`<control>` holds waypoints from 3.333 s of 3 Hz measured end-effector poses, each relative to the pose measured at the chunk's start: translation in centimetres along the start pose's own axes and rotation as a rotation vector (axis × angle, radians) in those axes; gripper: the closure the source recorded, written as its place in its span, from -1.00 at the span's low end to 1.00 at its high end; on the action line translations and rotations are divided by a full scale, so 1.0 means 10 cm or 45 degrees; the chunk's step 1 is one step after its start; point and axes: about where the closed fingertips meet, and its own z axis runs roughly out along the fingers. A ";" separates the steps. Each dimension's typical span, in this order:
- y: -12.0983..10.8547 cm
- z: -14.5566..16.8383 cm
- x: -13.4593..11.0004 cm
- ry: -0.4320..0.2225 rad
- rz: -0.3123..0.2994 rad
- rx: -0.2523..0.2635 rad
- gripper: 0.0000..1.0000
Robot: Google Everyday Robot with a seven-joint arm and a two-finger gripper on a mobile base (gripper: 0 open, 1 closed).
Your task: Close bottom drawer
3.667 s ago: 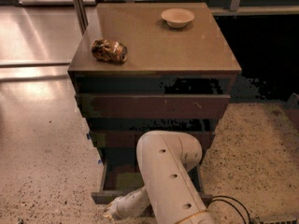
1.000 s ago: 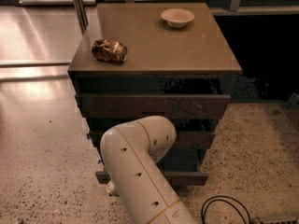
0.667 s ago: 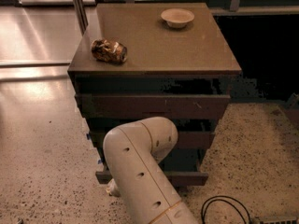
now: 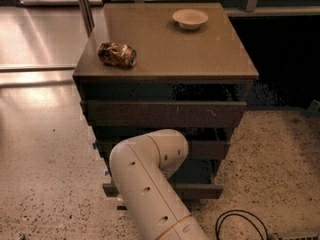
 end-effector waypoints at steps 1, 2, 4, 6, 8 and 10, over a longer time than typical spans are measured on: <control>-0.31 -0.01 0.11 0.046 0.040 0.143 1.00; -0.31 -0.01 0.11 0.046 0.040 0.143 1.00; -0.61 0.09 0.12 -0.024 0.093 0.143 1.00; -0.83 0.20 0.27 -0.030 0.152 0.182 1.00; -0.98 0.13 0.43 -0.016 0.201 0.240 1.00; -1.22 0.08 0.43 -0.052 0.243 0.284 1.00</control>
Offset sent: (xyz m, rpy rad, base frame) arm 0.0200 -0.0157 -0.0003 -0.0338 -0.0494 -0.0690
